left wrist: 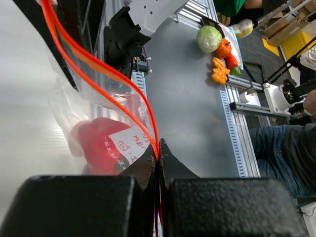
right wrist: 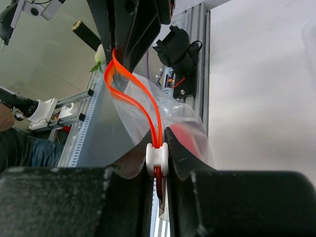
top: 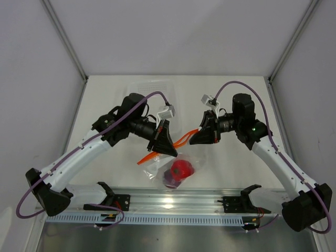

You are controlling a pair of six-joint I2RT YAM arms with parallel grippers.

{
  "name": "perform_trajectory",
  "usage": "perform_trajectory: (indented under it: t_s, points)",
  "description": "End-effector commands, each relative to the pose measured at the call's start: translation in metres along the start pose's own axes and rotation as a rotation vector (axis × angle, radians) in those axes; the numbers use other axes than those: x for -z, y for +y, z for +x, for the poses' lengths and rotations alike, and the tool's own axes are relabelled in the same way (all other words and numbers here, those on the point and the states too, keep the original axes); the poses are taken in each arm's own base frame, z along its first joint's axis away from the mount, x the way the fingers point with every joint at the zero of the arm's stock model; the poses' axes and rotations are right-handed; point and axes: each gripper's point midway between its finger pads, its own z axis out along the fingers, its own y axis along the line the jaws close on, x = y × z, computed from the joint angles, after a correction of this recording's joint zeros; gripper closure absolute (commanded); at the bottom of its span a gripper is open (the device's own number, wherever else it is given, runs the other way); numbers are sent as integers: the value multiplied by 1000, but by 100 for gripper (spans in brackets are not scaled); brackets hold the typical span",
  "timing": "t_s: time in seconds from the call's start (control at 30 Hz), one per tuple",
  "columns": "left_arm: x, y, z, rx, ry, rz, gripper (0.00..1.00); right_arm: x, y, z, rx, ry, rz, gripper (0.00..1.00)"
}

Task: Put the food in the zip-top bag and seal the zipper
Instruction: Zip the zipper food storage bag at the center of the board.

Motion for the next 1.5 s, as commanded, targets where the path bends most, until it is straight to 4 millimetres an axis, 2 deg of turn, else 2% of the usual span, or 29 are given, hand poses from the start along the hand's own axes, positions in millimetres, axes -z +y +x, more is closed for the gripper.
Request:
perform_trajectory:
  t_s: [0.0, 0.07, 0.17, 0.27, 0.37, 0.47, 0.57, 0.6, 0.77, 0.87, 0.9, 1.07, 1.1, 1.13, 1.2, 1.23, 1.27, 1.3, 1.37, 1.47]
  points:
    - [4, -2, -6, -33, -39, 21, 99, 3, 8, -2, 48, -18, 10, 85]
    - [3, 1, -6, -29, -41, 20, 99, 5, 9, -1, 49, -25, 19, 85]
    - [4, 2, -6, -27, -43, 21, 99, 8, 8, 2, 40, -32, 36, 77]
    - [5, 1, -6, -28, -48, 23, 100, 10, 7, 0, 42, -47, 52, 75]
    - [7, 0, -8, -34, -54, 23, 99, 12, 6, 0, 40, -58, 68, 61]
    - [8, -3, -9, -40, -61, 27, 99, 15, 5, 1, 41, -63, 76, 60]
    - [9, -3, -9, -42, -64, 23, 99, 15, 6, -2, 49, -73, 72, 65]
    - [10, -3, -10, -42, -64, 25, 99, 16, 6, -4, 52, -80, 72, 72]
    - [12, -2, -9, -38, -70, 17, 99, 17, 4, -4, 36, -87, 83, 74]
    - [13, -2, -11, -41, -73, 15, 99, 18, 5, -5, 37, -90, 80, 87]
    - [13, 0, -11, -38, -74, 9, 99, 18, 5, -5, 36, -91, 82, 100]
    - [12, 15, -6, -14, -60, -51, 98, 19, 5, -12, 38, -119, 113, 100]
    - [11, 24, -3, 7, -52, -82, 91, 19, 2, -13, 31, -127, 133, 100]
    - [10, 32, -1, 25, -47, -114, 76, 20, 0, -13, 23, -132, 148, 100]
    - [8, 57, 5, 71, -27, -213, 69, 21, -7, -15, 25, -151, 194, 100]
    - [10, 69, 8, 92, -21, -274, 58, 20, -9, -9, -4, -146, 207, 100]
    - [10, 78, 9, 112, -19, -310, 52, 20, -12, -8, -9, -150, 220, 100]
    - [9, 88, 13, 134, -11, -341, 39, 19, -14, -2, -23, -149, 229, 100]
    - [9, 104, 16, 152, -9, -401, 34, 18, -20, 5, -40, -147, 251, 100]
    - [9, 115, 17, 164, -24, -442, 25, 17, -28, 16, -70, -147, 287, 100]
